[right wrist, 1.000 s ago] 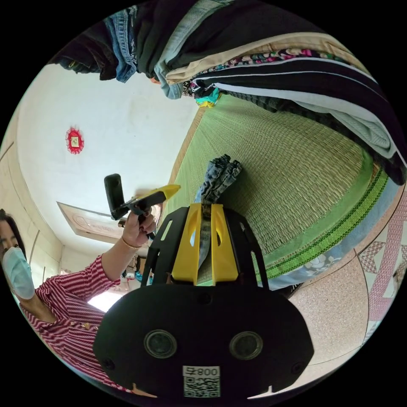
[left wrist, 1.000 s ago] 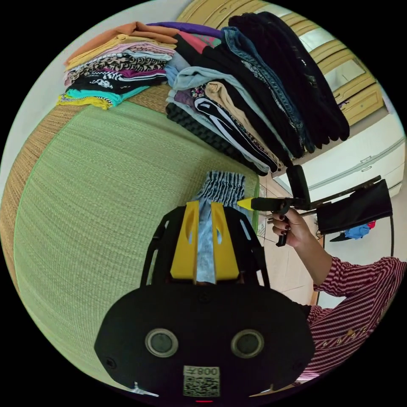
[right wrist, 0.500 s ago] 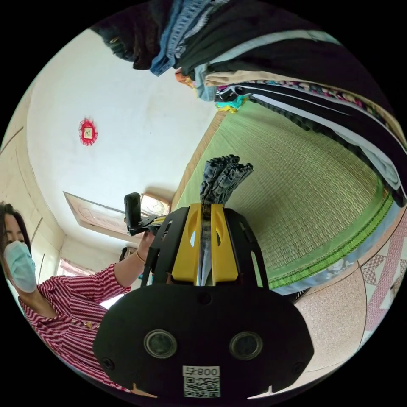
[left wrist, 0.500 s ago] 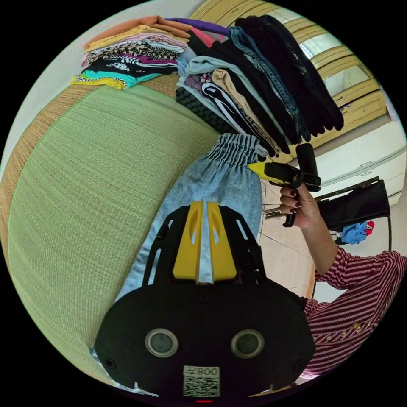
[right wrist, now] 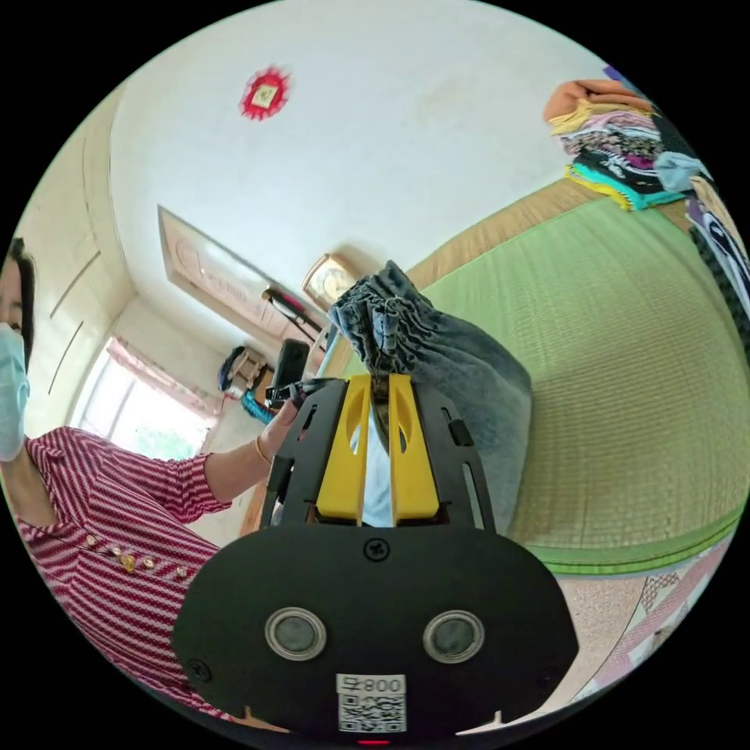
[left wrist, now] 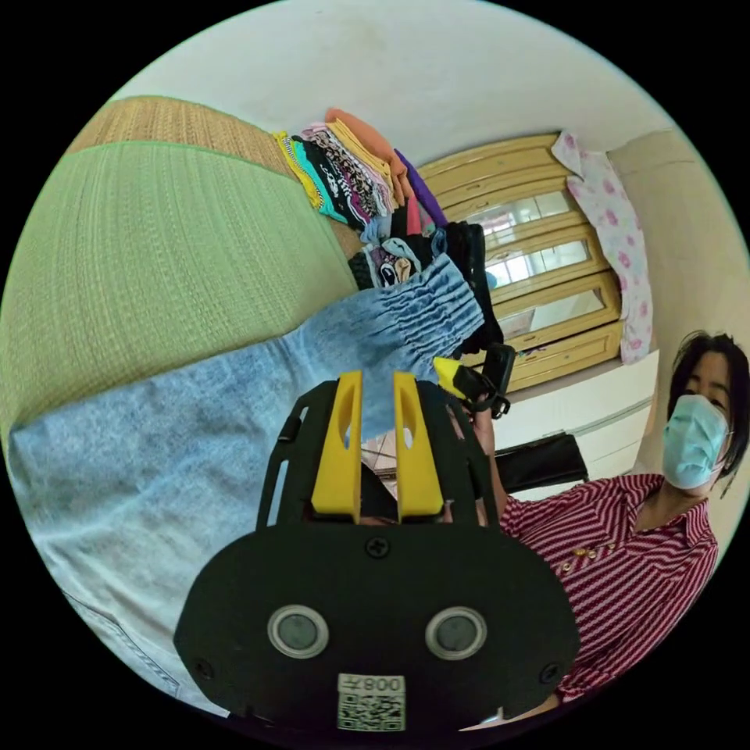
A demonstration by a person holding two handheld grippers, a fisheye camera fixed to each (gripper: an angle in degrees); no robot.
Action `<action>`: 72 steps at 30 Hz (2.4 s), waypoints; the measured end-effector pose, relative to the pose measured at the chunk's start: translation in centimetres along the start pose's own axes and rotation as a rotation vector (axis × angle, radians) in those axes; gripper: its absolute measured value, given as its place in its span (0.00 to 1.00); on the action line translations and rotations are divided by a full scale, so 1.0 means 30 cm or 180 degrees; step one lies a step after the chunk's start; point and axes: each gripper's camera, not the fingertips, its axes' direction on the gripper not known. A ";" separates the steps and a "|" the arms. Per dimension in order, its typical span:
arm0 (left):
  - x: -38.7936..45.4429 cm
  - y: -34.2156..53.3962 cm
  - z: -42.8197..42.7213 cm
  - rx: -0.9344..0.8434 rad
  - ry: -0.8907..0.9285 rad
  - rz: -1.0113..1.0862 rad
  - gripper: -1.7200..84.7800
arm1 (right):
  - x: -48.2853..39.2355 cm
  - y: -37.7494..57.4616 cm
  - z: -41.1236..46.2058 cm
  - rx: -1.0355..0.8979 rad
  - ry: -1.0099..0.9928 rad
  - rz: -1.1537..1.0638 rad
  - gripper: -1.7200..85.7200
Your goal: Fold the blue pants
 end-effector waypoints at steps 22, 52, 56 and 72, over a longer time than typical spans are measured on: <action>-0.737 0.382 -0.125 0.0664 0.0323 -0.1377 0.16 | -0.235 0.103 0.952 -0.1528 0.0519 -0.0195 0.10; -0.724 0.302 0.067 0.0515 -0.1106 -0.0836 0.09 | -0.098 -0.027 0.798 -0.1217 0.0487 0.0228 0.02; -0.774 0.310 0.104 0.0353 -0.1200 -0.0828 0.04 | 0.147 -0.064 0.642 -0.0979 0.0934 0.0747 0.02; -0.663 0.312 0.185 0.0027 -0.1337 -0.0800 0.02 | 0.267 0.231 0.402 -0.1095 0.0703 0.0887 0.02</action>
